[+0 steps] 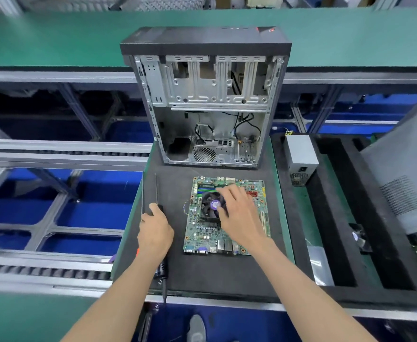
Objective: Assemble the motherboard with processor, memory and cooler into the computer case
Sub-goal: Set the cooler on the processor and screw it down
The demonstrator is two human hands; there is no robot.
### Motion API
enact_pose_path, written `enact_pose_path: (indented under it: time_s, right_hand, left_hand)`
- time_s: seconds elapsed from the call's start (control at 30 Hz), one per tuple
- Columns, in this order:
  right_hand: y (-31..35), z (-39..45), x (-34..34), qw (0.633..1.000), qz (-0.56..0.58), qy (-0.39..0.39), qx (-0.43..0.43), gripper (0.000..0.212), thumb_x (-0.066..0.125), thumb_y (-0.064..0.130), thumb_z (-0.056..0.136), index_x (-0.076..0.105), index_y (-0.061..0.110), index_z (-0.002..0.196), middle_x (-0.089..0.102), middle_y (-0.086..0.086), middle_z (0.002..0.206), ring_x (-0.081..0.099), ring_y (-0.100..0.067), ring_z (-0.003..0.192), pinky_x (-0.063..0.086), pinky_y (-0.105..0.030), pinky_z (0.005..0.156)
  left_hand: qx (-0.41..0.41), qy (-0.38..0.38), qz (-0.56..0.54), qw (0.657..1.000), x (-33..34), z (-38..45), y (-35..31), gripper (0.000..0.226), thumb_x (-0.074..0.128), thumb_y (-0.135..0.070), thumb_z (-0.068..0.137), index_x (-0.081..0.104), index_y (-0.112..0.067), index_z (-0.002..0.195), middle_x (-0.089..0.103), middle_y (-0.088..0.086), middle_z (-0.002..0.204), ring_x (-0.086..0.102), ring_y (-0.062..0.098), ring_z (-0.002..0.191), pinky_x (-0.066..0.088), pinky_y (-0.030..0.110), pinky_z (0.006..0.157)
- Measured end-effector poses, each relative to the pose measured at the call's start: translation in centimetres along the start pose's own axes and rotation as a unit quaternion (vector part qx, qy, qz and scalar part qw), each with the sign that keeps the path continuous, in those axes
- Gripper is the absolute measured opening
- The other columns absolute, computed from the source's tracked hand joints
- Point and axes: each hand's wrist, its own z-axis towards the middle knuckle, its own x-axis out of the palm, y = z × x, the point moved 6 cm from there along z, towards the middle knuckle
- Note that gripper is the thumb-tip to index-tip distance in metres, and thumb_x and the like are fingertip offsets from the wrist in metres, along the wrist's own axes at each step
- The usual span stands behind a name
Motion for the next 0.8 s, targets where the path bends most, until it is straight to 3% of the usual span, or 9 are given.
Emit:
enact_pose_path:
  time_s: [0.1,0.23,0.37,0.43,0.53,0.67,0.7,0.73,0.8]
  right_hand:
    - [0.5,-0.4,0.3,1.0,-0.003,0.01,-0.024,0.039,0.06,0.009,0.093,0.057,0.014,0.131,0.056,-0.002,0.122,0.049,-0.025,0.109,0.042,-0.04,0.089]
    - [1.6,-0.6,0.0,0.998,-0.003,0.005,-0.064,0.046,0.063,0.003,0.09,0.057,0.01,0.134,0.057,-0.004,0.124,0.053,-0.026,0.11,0.047,-0.042,0.091]
    - [3.9,0.5,-0.8,0.992,0.0,-0.026,-0.121,0.048,0.067,-0.005,0.083,0.058,0.005,0.129,0.058,-0.008,0.122,0.055,-0.028,0.107,0.05,-0.043,0.085]
    - [5.3,1.5,-1.2,0.988,0.002,-0.037,-0.149,0.051,0.067,-0.004,0.082,0.055,0.006,0.13,0.055,-0.008,0.125,0.054,-0.028,0.109,0.049,-0.042,0.086]
    - [7.3,3.4,-2.3,0.985,0.017,-0.052,-0.165,0.057,0.072,0.002,0.077,0.054,0.008,0.131,0.053,-0.007,0.126,0.051,-0.027,0.111,0.046,-0.039,0.087]
    - [8.5,5.9,-5.4,0.982,0.036,-0.111,-0.145,0.039,0.071,0.016,0.075,0.058,0.005,0.11,0.058,-0.007,0.107,0.05,-0.024,0.098,0.043,-0.038,0.081]
    - [8.5,6.4,-6.3,0.982,0.051,-0.125,-0.133,0.037,0.074,0.013,0.073,0.056,0.005,0.105,0.059,-0.008,0.102,0.049,-0.023,0.092,0.041,-0.037,0.076]
    - [8.6,7.0,-7.3,0.981,0.066,-0.136,-0.122,0.038,0.076,0.008,0.07,0.055,0.006,0.102,0.06,-0.008,0.097,0.049,-0.024,0.087,0.039,-0.036,0.071]
    - [8.7,8.1,-9.2,0.98,0.072,-0.144,-0.118,0.034,0.07,0.003,0.068,0.053,0.009,0.097,0.058,-0.004,0.087,0.052,-0.032,0.076,0.039,-0.038,0.06]
  left_hand:
    - [-0.004,-0.012,-0.02,1.0,-0.2,0.1,0.2,0.037,0.052,-0.009,0.093,0.028,-0.011,0.12,0.049,0.025,0.112,0.054,0.045,0.097,0.043,0.05,0.072]
    - [0.035,-0.038,-0.057,0.997,-2.4,-0.6,-0.4,0.044,0.055,-0.016,0.094,0.033,-0.01,0.131,0.053,0.025,0.111,0.053,0.042,0.089,0.037,0.043,0.071]
    - [0.091,0.007,-0.104,0.99,-7.3,-1.1,-3.0,0.046,0.062,-0.024,0.09,0.052,-0.017,0.134,0.068,0.014,0.106,0.059,0.035,0.096,0.05,0.039,0.081]
    - [0.13,0.037,-0.135,0.982,-10.5,-1.6,-5.1,0.034,0.067,-0.025,0.085,0.067,-0.021,0.118,0.073,0.005,0.092,0.066,0.028,0.09,0.054,0.031,0.073]
    - [0.169,0.121,-0.192,0.959,-14.6,-1.8,-7.9,0.016,0.074,-0.03,0.074,0.078,-0.028,0.089,0.071,-0.003,0.069,0.064,0.01,0.064,0.048,0.02,0.056]
    - [0.16,0.203,-0.262,0.93,-18.3,-0.2,-10.2,0.02,0.078,-0.033,0.074,0.079,-0.013,0.077,0.073,0.006,0.073,0.058,0.009,0.061,0.047,0.021,0.06]
    - [0.15,0.23,-0.328,0.904,-18.7,0.1,-10.6,0.02,0.075,-0.03,0.079,0.078,-0.011,0.073,0.073,0.007,0.072,0.061,0.011,0.062,0.049,0.018,0.058]
    - [0.129,0.274,-0.436,0.847,-18.7,0.3,-11.1,0.022,0.07,-0.025,0.085,0.076,-0.009,0.072,0.073,0.009,0.075,0.065,0.015,0.064,0.054,0.02,0.058]
    - [0.08,0.317,-0.637,0.698,-18.4,0.7,-11.7,0.02,0.055,-0.014,0.095,0.068,-0.002,0.086,0.071,0.018,0.087,0.071,0.026,0.072,0.061,0.034,0.06]
